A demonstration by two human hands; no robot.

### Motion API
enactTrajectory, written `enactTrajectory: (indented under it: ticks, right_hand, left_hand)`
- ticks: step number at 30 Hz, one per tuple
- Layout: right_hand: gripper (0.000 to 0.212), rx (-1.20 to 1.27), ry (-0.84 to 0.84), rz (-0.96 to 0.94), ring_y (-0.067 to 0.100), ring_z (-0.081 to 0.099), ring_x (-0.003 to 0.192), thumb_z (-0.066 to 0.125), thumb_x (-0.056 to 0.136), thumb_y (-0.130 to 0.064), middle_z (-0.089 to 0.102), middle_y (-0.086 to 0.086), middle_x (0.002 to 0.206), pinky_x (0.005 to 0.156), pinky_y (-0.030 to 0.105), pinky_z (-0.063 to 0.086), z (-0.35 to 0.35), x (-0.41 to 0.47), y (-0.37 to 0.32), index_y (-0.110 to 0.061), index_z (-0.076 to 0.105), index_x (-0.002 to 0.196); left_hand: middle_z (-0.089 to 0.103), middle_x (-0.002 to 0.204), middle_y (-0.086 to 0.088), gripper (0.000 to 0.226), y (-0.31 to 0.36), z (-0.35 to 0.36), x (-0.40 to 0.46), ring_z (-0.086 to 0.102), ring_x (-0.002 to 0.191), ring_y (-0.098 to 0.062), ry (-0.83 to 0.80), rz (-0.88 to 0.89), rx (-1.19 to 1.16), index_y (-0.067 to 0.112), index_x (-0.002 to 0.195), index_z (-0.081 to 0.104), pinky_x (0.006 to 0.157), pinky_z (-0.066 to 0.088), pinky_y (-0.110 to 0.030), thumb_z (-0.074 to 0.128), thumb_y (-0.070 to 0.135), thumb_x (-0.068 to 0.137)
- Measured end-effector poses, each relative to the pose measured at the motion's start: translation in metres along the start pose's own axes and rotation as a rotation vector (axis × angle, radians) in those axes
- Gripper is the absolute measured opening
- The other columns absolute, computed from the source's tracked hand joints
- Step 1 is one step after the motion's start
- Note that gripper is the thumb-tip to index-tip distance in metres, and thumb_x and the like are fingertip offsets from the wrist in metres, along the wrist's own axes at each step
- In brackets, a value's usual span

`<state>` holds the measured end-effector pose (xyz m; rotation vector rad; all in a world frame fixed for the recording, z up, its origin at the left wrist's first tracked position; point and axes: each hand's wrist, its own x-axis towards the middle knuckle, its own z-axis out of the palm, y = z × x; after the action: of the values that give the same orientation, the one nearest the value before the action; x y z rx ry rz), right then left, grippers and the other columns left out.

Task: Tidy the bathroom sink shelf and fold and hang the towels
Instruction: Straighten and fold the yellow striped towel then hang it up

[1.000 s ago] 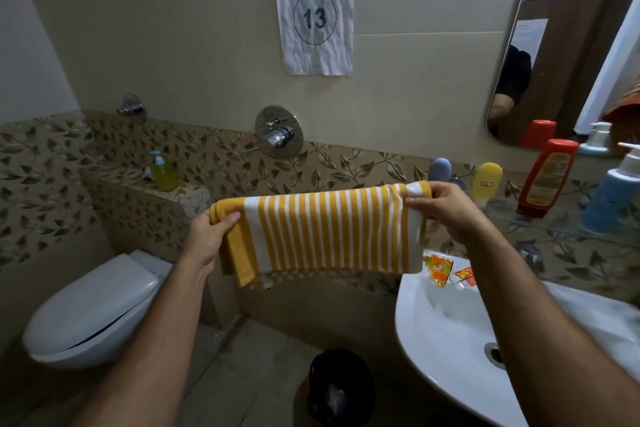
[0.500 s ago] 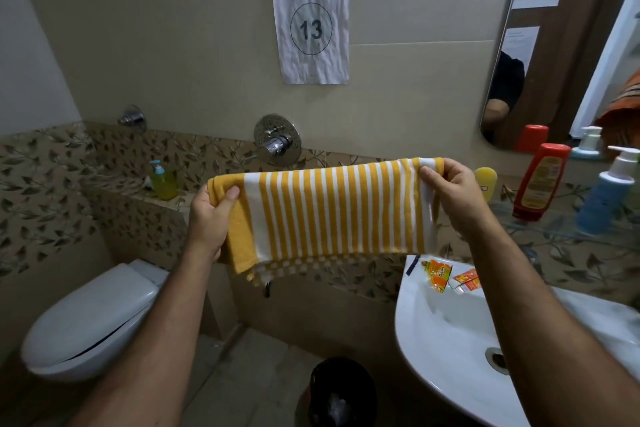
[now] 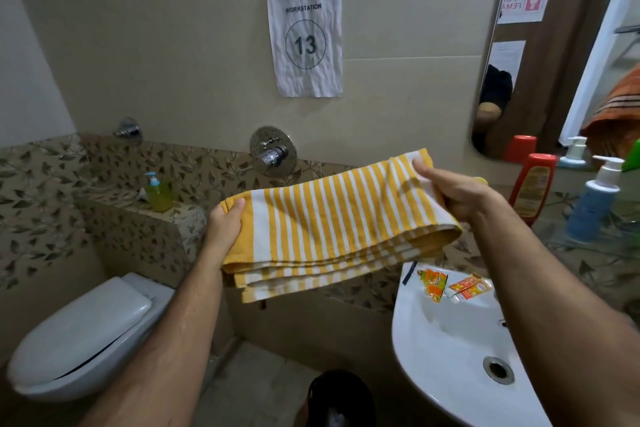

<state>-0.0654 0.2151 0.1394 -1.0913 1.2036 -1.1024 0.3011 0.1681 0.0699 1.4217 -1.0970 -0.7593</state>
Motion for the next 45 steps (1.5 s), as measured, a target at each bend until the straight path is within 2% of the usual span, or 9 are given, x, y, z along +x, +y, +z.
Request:
enactTrajectory:
  ticks: [4, 11, 15, 19, 23, 29, 33, 41, 45]
  right_hand:
    - [0.05, -0.194, -0.067, 0.211, 0.029, 0.07, 0.098, 0.078, 0.077, -0.021, 0.073, 0.011, 0.108, 0.082, 0.043, 0.056, 0.007, 0.002, 0.038, -0.007, 0.06, 0.121]
    - [0.046, -0.134, -0.004, 0.071, 0.034, 0.069, 0.103, 0.073, 0.084, -0.021, 0.07, 0.016, 0.117, 0.092, 0.049, 0.055, 0.026, 0.014, 0.022, -0.002, 0.059, 0.125]
    - [0.037, -0.207, 0.033, -0.028, 0.032, 0.069, 0.101, 0.075, 0.083, -0.015, 0.071, 0.014, 0.111, 0.093, 0.048, 0.055, 0.064, 0.015, 0.016, -0.005, 0.064, 0.118]
    - [0.027, -0.357, 0.059, -0.031, 0.025, 0.066, 0.084, 0.072, 0.085, -0.012, 0.067, 0.01, 0.095, 0.076, 0.037, 0.057, 0.1, 0.019, 0.028, -0.009, 0.062, 0.109]
    - [0.017, -0.449, 0.153, -0.011, 0.02, 0.059, 0.07, 0.068, 0.086, -0.01, 0.061, 0.008, 0.082, 0.059, 0.029, 0.048, 0.114, 0.028, 0.04, -0.007, 0.061, 0.101]
    - [0.008, -0.296, 0.187, 0.064, 0.018, 0.054, 0.046, 0.064, 0.087, -0.005, 0.054, 0.01, 0.063, 0.045, 0.025, 0.046, 0.105, 0.03, 0.046, -0.004, 0.058, 0.083]
    - [0.015, -0.191, 0.203, 0.082, 0.018, 0.051, 0.046, 0.06, 0.09, -0.001, 0.05, 0.009, 0.059, 0.043, 0.025, 0.045, 0.101, 0.026, 0.051, -0.004, 0.055, 0.076]
    - [0.016, 0.058, 0.072, 0.079, 0.019, 0.058, 0.062, 0.061, 0.094, -0.018, 0.06, 0.01, 0.073, 0.057, 0.029, 0.049, 0.097, 0.02, 0.056, -0.002, 0.062, 0.097]
    - [0.032, 0.156, -0.198, -0.108, 0.022, 0.069, 0.082, 0.067, 0.09, -0.03, 0.071, 0.013, 0.098, 0.071, 0.029, 0.057, 0.105, 0.008, 0.069, -0.004, 0.063, 0.108]
  left_hand:
    - [0.056, 0.134, -0.015, 0.047, -0.013, -0.006, 0.008, 0.053, 0.122, -0.033, -0.057, -0.103, -0.006, 0.002, 0.132, 0.055, 0.1, 0.04, -0.036, 0.052, 0.035, 0.099]
    - [0.061, 0.126, -0.018, 0.061, -0.062, -0.01, -0.002, 0.061, 0.108, -0.033, -0.145, -0.363, -0.048, 0.004, 0.135, 0.049, 0.094, 0.05, -0.046, 0.071, 0.035, 0.087]
    - [0.05, 0.138, -0.019, 0.061, -0.057, 0.017, -0.024, 0.052, 0.121, -0.032, -0.149, -0.213, 0.222, 0.001, 0.137, 0.044, 0.093, 0.043, -0.034, 0.07, 0.026, 0.088]
    - [0.066, 0.111, -0.009, 0.024, -0.022, 0.054, -0.061, 0.063, 0.104, -0.029, -0.345, 0.072, -0.015, 0.018, 0.106, 0.066, 0.083, 0.054, -0.039, 0.065, 0.036, 0.09]
    - [0.057, 0.131, -0.003, 0.088, -0.008, 0.079, -0.101, 0.058, 0.118, -0.017, -0.547, 0.236, -0.116, 0.031, 0.123, 0.056, 0.09, 0.054, -0.032, 0.059, 0.088, 0.056]
    - [0.038, 0.15, 0.005, 0.127, -0.021, 0.1, -0.121, 0.041, 0.135, -0.014, -0.686, 0.234, -0.027, 0.048, 0.147, 0.011, 0.111, 0.039, -0.044, 0.087, 0.052, 0.045]
    - [0.044, 0.145, 0.007, 0.105, -0.026, 0.103, -0.121, 0.044, 0.131, -0.011, -0.674, 0.307, 0.022, 0.048, 0.145, 0.016, 0.109, 0.04, -0.037, 0.084, 0.028, 0.068]
    - [0.066, 0.115, 0.015, 0.027, -0.019, 0.092, -0.118, 0.061, 0.112, -0.009, -0.669, 0.128, -0.138, 0.048, 0.12, 0.054, 0.095, 0.048, -0.031, 0.051, 0.05, 0.093]
    - [0.07, 0.118, -0.01, 0.056, -0.023, 0.097, -0.11, 0.064, 0.114, -0.024, -0.496, -0.129, -0.487, 0.017, 0.122, 0.065, 0.101, 0.048, -0.045, 0.047, 0.058, 0.09]
